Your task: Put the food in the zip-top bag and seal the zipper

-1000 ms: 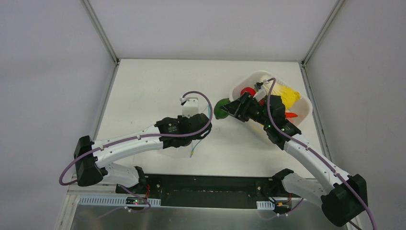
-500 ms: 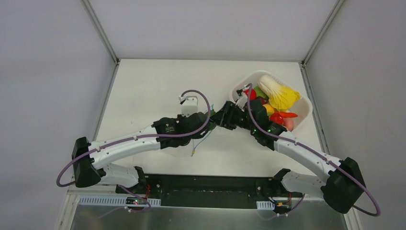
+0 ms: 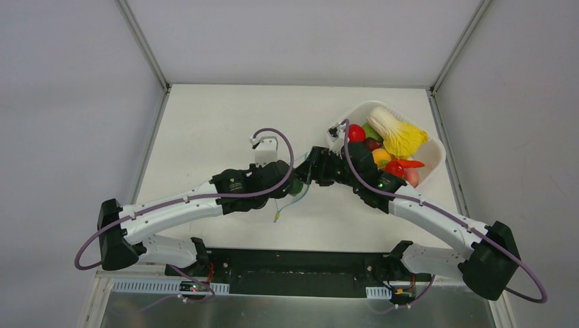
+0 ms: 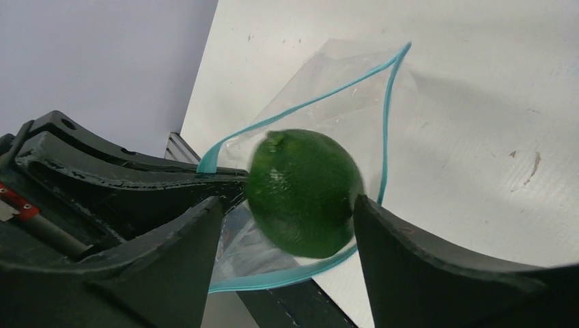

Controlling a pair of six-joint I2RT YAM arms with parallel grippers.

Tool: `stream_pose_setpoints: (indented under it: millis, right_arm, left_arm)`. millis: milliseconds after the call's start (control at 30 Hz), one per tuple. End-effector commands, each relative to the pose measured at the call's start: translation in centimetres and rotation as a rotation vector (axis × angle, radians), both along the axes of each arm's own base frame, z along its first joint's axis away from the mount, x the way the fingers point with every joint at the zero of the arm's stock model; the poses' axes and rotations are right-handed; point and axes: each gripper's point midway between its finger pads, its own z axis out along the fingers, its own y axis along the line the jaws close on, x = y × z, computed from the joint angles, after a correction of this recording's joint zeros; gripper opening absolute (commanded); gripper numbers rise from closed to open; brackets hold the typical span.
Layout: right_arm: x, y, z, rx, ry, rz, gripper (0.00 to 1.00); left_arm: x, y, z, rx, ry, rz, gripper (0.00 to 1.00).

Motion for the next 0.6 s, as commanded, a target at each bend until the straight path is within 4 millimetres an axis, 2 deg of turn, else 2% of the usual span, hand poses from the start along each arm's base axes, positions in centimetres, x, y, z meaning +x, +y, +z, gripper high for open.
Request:
stream_pose_setpoints:
  millis: [0,167,333,433,567]
  right_arm:
    - [0.0,0.2,3.4,0.046,-0.091,0.021,0.77]
    - [-0.6,0.3,4.9,0.088,-0.108,0.045,0.80]
    - [-0.3,-1.3,7.1,0.096,-0.201,-0.009,0.81]
    - [1.5,-4.1,7.2,0.012,-0.272,-0.156,0.82]
    - [5.0,-10.2,6.1,-0.197,-0.327,-0.435,0.84]
  left_arm:
    - [0.5,0.6,1.3,-0.064,-0.035,0.040,0.00]
    - [0.5,0.8,1.3,-0.067,-0.036,0.042,0.00]
    - [0.4,1.1,0.8,-0.059,-0.030,0.047,0.00]
    - [0.3,1.2,0.7,-0.054,-0.029,0.048,0.00]
    - [0.4,1.3,0.8,-0.054,-0.033,0.049,0.00]
